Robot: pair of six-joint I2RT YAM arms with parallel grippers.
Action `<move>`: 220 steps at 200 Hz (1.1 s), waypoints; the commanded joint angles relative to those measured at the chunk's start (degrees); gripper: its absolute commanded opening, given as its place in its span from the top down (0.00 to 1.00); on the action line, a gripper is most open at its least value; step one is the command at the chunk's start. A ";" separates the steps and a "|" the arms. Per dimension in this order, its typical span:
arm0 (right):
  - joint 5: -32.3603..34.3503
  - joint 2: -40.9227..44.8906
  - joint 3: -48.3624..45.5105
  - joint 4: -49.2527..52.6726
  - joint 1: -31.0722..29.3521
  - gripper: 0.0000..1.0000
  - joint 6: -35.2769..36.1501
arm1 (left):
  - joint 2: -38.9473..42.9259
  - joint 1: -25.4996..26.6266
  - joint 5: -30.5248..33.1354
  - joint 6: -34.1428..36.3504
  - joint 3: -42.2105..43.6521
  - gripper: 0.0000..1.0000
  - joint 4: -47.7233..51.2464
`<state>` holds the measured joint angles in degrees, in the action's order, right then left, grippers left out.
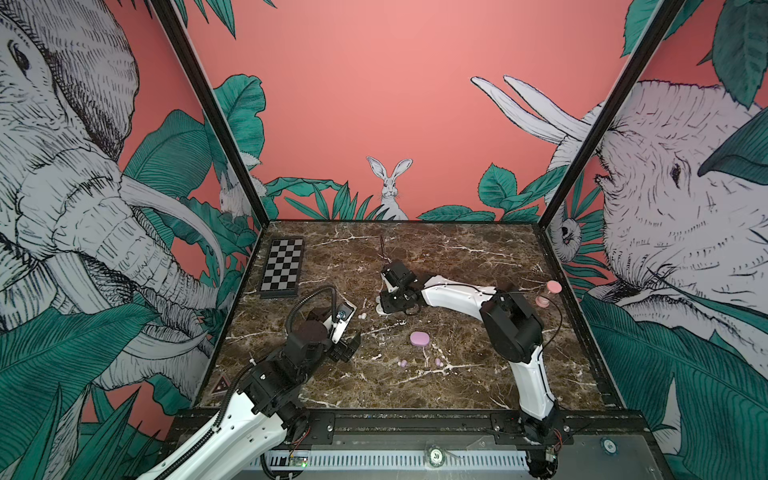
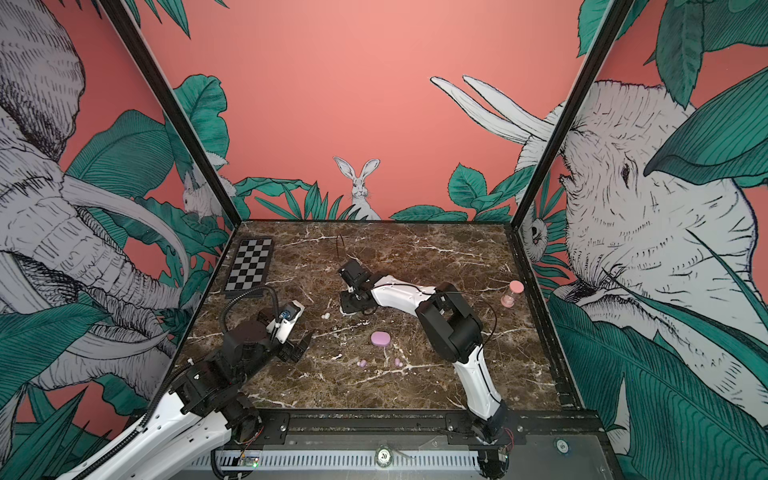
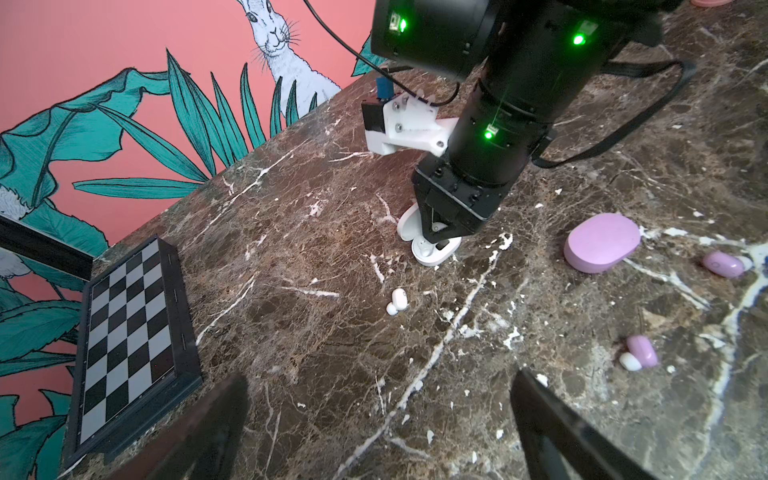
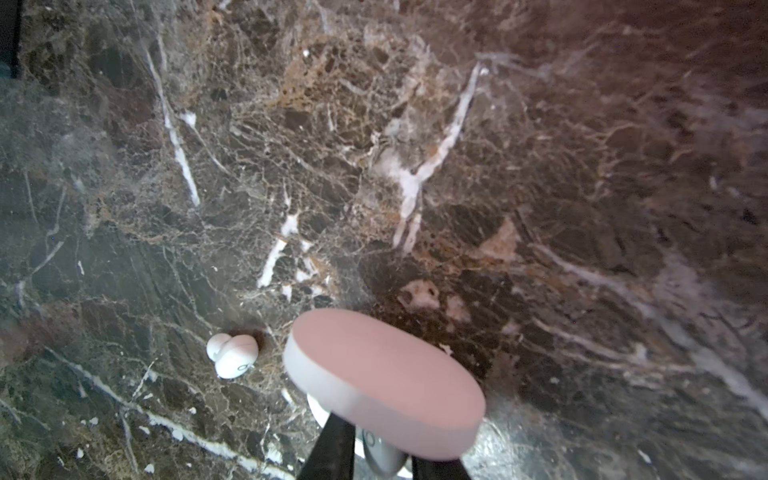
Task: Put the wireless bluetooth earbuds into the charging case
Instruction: 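Lower the held white earbud into a slot of the open white case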
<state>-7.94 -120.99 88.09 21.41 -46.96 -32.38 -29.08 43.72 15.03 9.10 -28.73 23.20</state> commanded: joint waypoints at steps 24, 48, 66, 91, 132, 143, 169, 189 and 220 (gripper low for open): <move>0.86 3.37 -1.35 -0.37 0.29 0.76 -0.58 | 0.09 0.15 -0.03 0.59 0.28 0.01 -1.09; 1.05 3.65 -1.63 -0.49 0.28 0.75 -0.67 | 0.16 0.18 0.00 0.64 0.26 0.01 -0.98; 1.11 3.77 -1.83 -0.48 0.26 0.75 -0.83 | 0.16 0.13 0.00 0.64 0.27 0.01 -0.98; 1.06 3.96 -2.05 -0.61 0.28 0.75 -0.97 | 0.25 0.15 0.00 0.70 0.30 0.01 -1.02; 1.42 4.36 -2.31 -0.58 0.25 0.74 -0.93 | 0.26 0.18 0.00 0.65 0.23 0.01 -1.00; 1.45 4.44 -2.41 -0.54 0.29 0.74 -0.96 | 0.25 0.14 0.00 0.65 0.25 0.01 -1.05; 1.53 4.69 -2.62 -0.71 0.27 0.74 -1.10 | 0.25 0.15 0.00 0.66 0.26 0.01 -0.99; 1.87 4.93 -2.84 -0.60 0.29 0.74 -1.11 | 0.34 0.17 0.00 0.65 0.20 0.01 -1.05; 2.10 5.31 -3.09 -0.60 0.29 0.74 -1.17 | 0.47 0.17 0.00 0.70 0.25 0.01 -1.05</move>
<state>-7.01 -118.63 85.60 21.34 -46.94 -33.04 -29.08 43.72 15.05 9.10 -28.73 23.20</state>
